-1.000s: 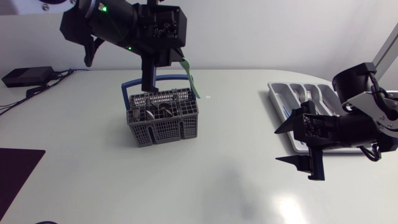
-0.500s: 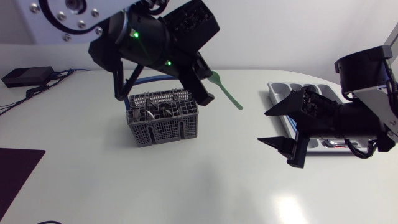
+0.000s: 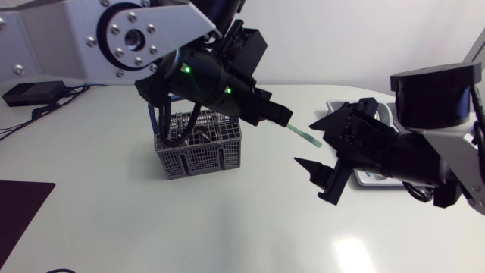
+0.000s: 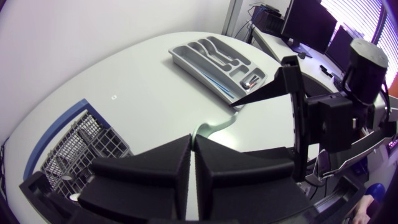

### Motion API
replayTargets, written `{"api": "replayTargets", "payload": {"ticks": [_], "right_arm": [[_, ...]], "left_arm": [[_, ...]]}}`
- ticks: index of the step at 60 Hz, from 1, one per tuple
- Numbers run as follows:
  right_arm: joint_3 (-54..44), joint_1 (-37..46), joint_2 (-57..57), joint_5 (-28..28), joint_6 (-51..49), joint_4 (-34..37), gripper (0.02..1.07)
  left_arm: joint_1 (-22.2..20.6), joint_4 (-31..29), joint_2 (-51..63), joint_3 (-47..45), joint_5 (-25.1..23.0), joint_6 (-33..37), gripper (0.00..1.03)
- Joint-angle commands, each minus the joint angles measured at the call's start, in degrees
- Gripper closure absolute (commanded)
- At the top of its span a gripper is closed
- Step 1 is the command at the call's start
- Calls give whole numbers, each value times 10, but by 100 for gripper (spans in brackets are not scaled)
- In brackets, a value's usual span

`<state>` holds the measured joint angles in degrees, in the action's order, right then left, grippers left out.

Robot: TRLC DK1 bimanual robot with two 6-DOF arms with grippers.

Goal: Unload the cutlery basket into the drawer organizer.

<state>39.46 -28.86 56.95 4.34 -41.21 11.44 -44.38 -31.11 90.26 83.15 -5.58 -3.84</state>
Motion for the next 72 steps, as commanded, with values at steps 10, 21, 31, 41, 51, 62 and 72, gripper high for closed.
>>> {"api": "replayTargets", "payload": {"ticks": [10,21,31,41,51,62,72], "right_arm": [[-22,-44,-18,-56,20,-48,25],[-23,-62,-12,-65,17,-62,34],[-25,-62,13,-65,10,-84,47],[-23,-63,42,-66,0,-101,54],[-21,-65,52,-66,-8,-110,66],[-21,-67,55,-67,-14,-110,80],[-26,-68,52,-67,-23,-116,97]], "left_arm": [[14,-19,27,-4,-46,-50,100],[25,-20,36,-4,-80,-64,100],[30,-22,40,-4,-109,-67,100],[30,-22,40,-7,-115,-66,100],[32,-23,39,-12,-121,-64,100],[33,-23,34,-22,-122,-63,100],[33,-22,31,-26,-122,-64,100]]}}
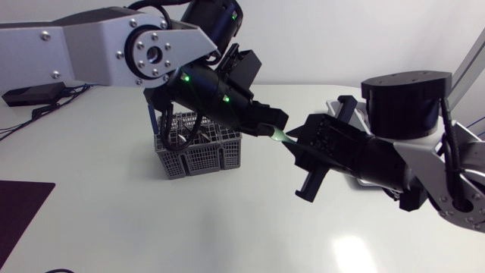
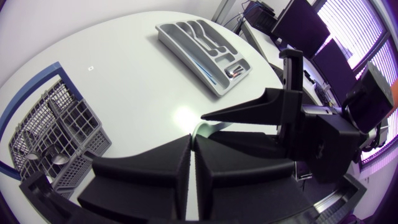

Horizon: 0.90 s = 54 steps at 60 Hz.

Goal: Unload the cutlery basket into the drawer organizer.

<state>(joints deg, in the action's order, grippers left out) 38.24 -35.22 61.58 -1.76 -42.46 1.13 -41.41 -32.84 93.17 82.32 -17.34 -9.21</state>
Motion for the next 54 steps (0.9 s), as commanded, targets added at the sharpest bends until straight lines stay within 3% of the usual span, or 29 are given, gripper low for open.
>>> {"api": "replayTargets", "payload": {"ticks": [1,13,21,27,33,41,47,54], "right_arm": [[-16,-5,6,-6,-12,-13,98],[-26,-15,2,-10,-24,-12,101],[-26,-15,2,-9,-22,-10,102],[-28,-16,2,-9,-22,-9,101],[-30,-16,1,-6,-22,-7,101],[-35,-16,-2,-2,-21,-1,101],[-38,-15,-8,4,-21,8,101],[-35,17,-21,43,-23,34,101]], "left_arm": [[3,-6,1,-17,-4,-10,100],[1,-2,-6,-16,-4,-11,100],[3,9,-11,-13,-8,-15,77],[7,16,-11,-8,-25,-22,52],[15,30,-21,-8,-28,-32,36],[31,52,-34,-8,-29,-43,25],[40,54,-41,-11,-29,-41,24],[55,45,-55,-17,-28,-19,17]]}}
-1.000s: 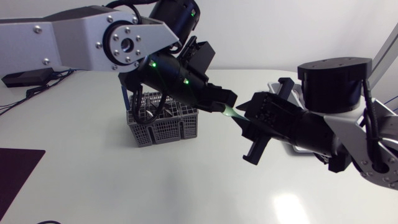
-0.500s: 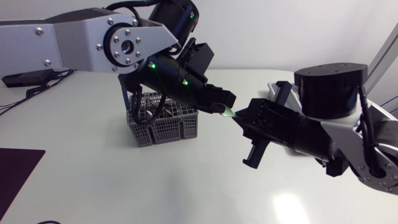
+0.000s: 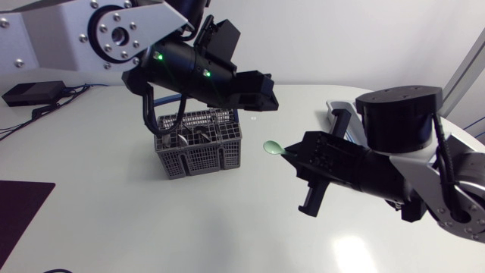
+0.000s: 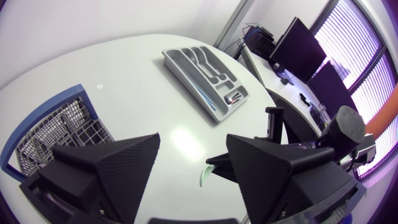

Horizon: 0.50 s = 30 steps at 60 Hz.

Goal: Unload the cutlery basket into the drawer organizer.

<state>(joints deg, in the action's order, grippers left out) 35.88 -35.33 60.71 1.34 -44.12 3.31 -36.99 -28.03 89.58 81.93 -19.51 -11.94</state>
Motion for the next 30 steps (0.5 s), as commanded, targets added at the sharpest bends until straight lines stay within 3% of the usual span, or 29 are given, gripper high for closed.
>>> {"api": "replayTargets", "payload": {"ticks": [1,19,30], "right_arm": [[-10,29,-14,22,-7,18,101],[27,200,-14,194,-81,129,101],[65,338,27,300,-190,221,101]], "left_arm": [[17,-6,-23,-15,-6,13,17],[90,-63,-76,-48,-3,105,17],[118,-72,-108,-99,46,187,17]]}}
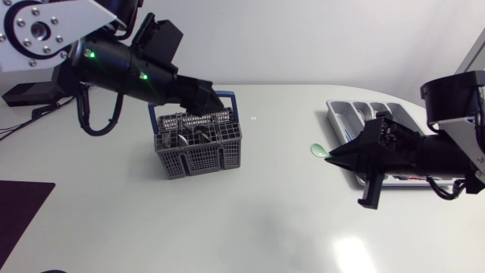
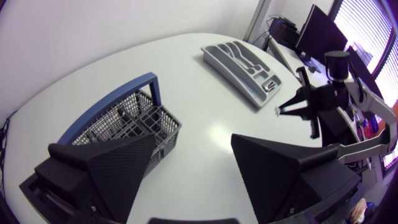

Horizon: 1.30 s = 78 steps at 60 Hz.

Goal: Unload the cutlery basket into the drawer organizer.

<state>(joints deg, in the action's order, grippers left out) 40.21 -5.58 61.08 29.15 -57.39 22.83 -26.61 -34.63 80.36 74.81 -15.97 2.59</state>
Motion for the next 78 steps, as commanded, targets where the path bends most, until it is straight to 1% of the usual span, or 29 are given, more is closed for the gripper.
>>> {"api": "replayTargets", "payload": {"ticks": [1,11,16,24,35,38,48,57,62,67,70,78], "right_arm": [[27,54,31,30,-72,35,101],[80,177,108,84,-234,133,101],[102,218,139,94,-294,165,101],[146,293,210,93,-396,207,101],[223,361,309,71,-483,244,101],[241,373,332,59,-502,247,101],[305,399,418,-8,-561,258,101],[344,403,483,-62,-565,226,102],[347,400,498,-83,-568,203,101],[349,395,506,-96,-568,195,101],[345,392,512,-110,-568,176,101],[348,389,523,-125,-568,156,101]], "left_arm": [[18,-6,-19,-31,12,47,17],[65,-17,-34,-51,16,82,17],[77,-18,-38,-63,16,89,17],[91,-18,-50,-84,16,101,17],[110,-16,-59,-100,16,111,17],[114,-15,-62,-106,16,114,17],[117,-11,-73,-125,17,116,17],[122,-9,-83,-141,18,117,17],[124,-5,-88,-152,18,117,17],[123,-3,-93,-161,18,117,17],[124,-2,-99,-166,18,118,17],[127,-2,-107,-177,19,124,17]]}}
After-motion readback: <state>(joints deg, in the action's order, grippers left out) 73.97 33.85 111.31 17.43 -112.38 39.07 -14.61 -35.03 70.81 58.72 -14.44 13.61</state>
